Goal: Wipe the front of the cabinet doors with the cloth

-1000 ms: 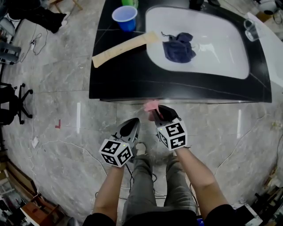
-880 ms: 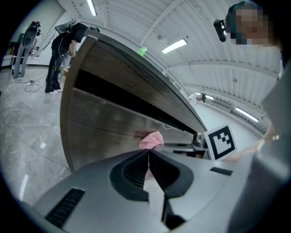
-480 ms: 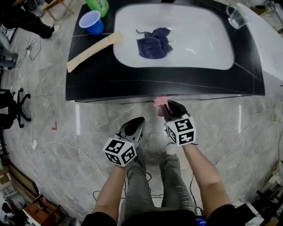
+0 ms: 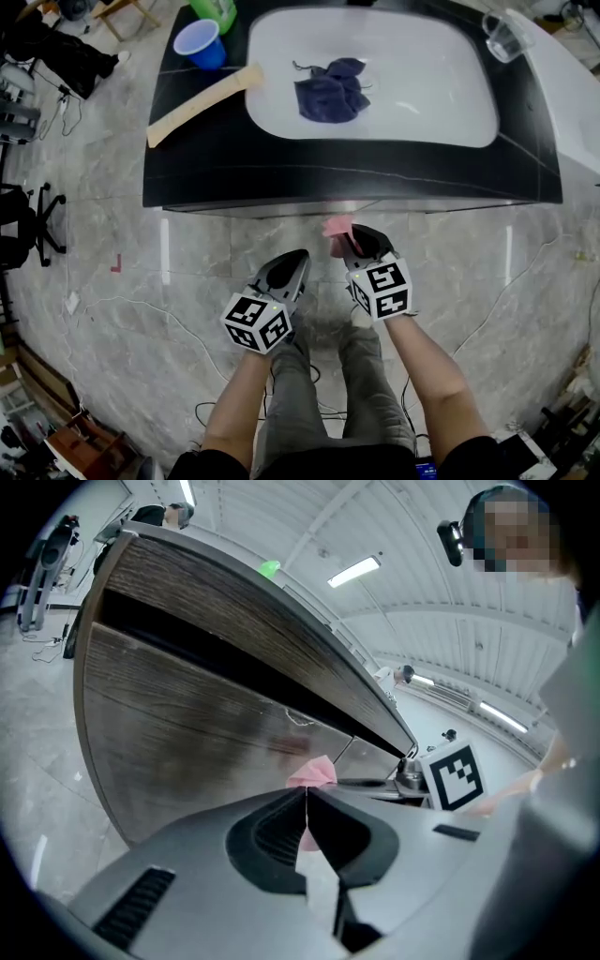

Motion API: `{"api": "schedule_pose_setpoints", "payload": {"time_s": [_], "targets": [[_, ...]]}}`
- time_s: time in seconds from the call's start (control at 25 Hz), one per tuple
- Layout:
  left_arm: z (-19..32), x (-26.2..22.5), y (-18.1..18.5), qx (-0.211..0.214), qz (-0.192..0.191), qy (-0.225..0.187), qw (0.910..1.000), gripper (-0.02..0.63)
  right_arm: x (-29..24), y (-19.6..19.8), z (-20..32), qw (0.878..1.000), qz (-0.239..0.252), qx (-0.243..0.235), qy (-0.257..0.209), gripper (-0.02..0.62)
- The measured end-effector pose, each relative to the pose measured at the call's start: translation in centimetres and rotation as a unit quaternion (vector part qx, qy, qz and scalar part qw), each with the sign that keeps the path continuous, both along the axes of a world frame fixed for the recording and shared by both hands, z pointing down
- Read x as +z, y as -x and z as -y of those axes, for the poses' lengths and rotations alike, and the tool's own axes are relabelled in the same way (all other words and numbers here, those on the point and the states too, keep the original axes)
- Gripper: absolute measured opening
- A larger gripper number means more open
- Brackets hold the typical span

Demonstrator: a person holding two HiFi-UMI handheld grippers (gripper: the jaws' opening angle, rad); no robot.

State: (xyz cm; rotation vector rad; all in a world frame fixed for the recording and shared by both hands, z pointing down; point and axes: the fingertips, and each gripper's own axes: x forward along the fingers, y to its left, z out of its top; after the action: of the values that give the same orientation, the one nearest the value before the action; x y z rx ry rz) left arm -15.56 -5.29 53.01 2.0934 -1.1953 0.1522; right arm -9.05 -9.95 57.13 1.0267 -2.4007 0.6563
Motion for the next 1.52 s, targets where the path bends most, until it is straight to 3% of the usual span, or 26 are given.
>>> {"api": "schedule_pose_setpoints", "payload": {"time_s": [0.96, 1.28, 1.52], "targets": [[-4.6, 4.2, 21.3, -0.115, 0.015, 0.037, 0.9926, 0.009, 3.7, 22.3, -3.3, 0.995, 0.01, -0.093, 0.03, 0.054], [-4.3, 4.6, 23.9, -0.112, 0.016, 0.036, 0.9929, 0.009, 5.1, 26.5, -2.0, 0.995, 0.005, -0.099, 0.033, 0.054], [-3.6, 4.6, 23.6, -0.111, 0.018, 0.035, 0.9931, 0.009, 5.6, 25.9, -1.2, 0.994, -0.001, -0.101, 0.036, 0.054]]}}
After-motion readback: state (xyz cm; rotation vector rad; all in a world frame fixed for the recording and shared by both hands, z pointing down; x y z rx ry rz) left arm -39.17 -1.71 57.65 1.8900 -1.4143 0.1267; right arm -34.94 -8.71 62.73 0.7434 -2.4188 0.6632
